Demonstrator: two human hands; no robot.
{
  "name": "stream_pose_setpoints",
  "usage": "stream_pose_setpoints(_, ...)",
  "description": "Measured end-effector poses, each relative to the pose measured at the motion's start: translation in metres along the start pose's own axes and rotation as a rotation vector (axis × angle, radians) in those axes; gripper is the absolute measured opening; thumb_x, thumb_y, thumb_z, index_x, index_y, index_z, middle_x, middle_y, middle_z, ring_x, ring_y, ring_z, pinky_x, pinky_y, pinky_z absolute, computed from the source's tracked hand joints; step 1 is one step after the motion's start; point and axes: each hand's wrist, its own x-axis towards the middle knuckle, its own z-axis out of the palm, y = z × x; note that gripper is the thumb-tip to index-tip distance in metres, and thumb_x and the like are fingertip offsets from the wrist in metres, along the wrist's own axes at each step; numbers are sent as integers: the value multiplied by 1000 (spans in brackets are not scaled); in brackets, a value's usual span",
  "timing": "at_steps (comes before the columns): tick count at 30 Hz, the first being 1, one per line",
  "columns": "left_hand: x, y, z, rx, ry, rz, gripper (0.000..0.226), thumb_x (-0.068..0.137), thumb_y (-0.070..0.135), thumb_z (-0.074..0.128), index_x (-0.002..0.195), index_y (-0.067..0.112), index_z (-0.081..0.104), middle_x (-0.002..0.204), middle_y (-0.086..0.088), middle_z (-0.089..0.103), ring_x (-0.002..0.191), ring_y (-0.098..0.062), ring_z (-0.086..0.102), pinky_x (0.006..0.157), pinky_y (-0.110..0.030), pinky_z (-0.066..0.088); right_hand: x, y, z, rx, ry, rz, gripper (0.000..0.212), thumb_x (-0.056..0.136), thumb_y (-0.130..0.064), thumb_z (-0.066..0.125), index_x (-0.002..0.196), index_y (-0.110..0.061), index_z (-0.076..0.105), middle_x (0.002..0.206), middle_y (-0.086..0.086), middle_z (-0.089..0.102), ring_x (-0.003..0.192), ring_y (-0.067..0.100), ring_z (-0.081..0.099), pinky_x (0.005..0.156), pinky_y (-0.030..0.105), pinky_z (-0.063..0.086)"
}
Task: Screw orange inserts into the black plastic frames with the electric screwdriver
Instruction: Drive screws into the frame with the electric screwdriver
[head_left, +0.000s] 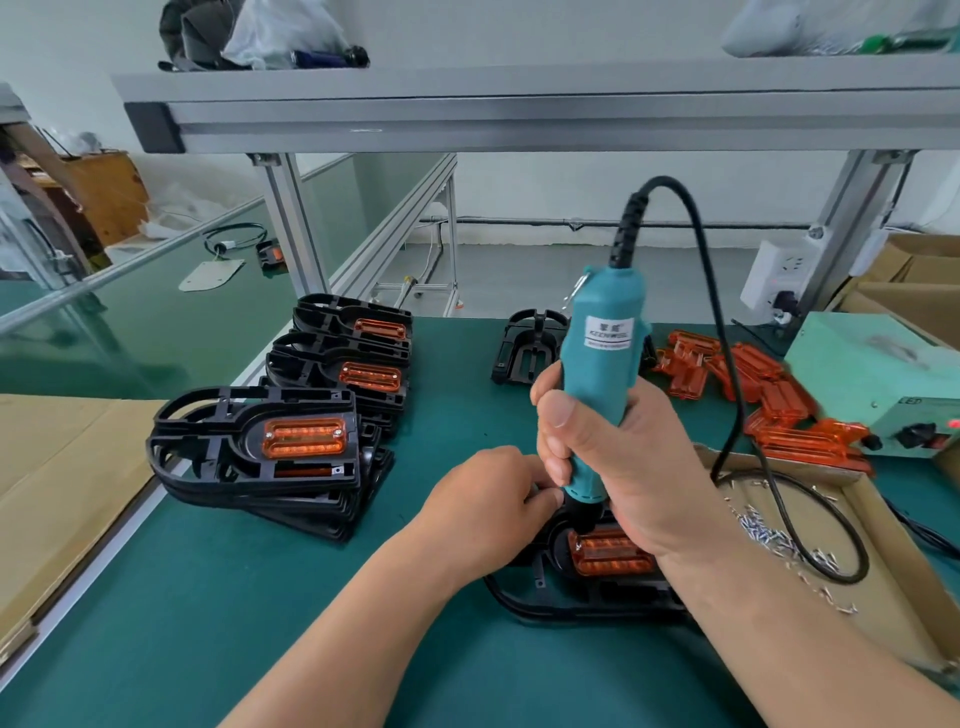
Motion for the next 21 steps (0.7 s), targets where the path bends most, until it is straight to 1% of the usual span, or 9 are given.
stream_pose_setpoints(2, -1, 0, 0, 9, 1, -11, 32, 98, 34, 54, 69, 28, 43, 74, 0, 56, 72, -27, 57, 67, -44, 54, 1, 1, 3, -25, -28, 11, 57, 87, -56, 82, 96, -5, 60, 64, 15, 50, 56, 26, 46, 59, 37, 43)
stream_pose_setpoints(5, -2, 0, 1, 14, 2, -22, 29, 98, 33, 53, 72, 22, 44, 76, -2, 57, 72, -27, 58, 66, -43, 53, 1, 3, 5, -38, -40, 20, 60, 86, -58, 82, 98, -4, 60, 63, 16, 49, 57, 27, 44, 59, 38, 41)
stream_pose_setpoints(8, -1, 0, 1, 24, -1, -19, 30, 98, 33, 53, 72, 22, 43, 74, -1, 56, 69, -25, 55, 61, -38, 48, 1, 3, 4, -36, -36, 19, 58, 85, -58, 83, 98, -5, 62, 65, 15, 50, 57, 27, 44, 60, 38, 42)
stream_pose_setpoints(11, 0, 0, 1, 34, -6, -19, 33, 97, 32, 53, 68, 24, 39, 70, 2, 51, 65, -22, 49, 56, -34, 40, 1, 3, 3, -44, -35, 15, 57, 85, -56, 84, 96, -5, 62, 69, 26, 47, 58, 29, 44, 60, 38, 42)
stream_pose_setpoints(14, 0, 0, 1, 37, -5, -19, 35, 97, 32, 53, 66, 27, 37, 66, 4, 46, 59, -17, 43, 54, -32, 33, 0, 3, 2, -52, -37, 15, 56, 86, -54, 84, 95, -4, 61, 67, 28, 46, 58, 30, 43, 60, 40, 42)
stream_pose_setpoints(17, 0, -1, 2, 39, -2, -16, 35, 96, 32, 53, 65, 27, 37, 65, 3, 46, 58, -17, 43, 53, -32, 32, 0, 4, 0, -47, -38, 18, 51, 89, -48, 83, 94, -3, 60, 65, 24, 48, 57, 30, 43, 60, 40, 42)
stream_pose_setpoints(21, 2, -3, 3, 44, 7, -10, 33, 96, 35, 53, 67, 27, 38, 68, 3, 51, 59, -18, 46, 54, -32, 35, 1, 5, -1, -31, -25, 22, 44, 90, -41, 83, 95, -3, 60, 63, 17, 49, 56, 29, 44, 60, 37, 44)
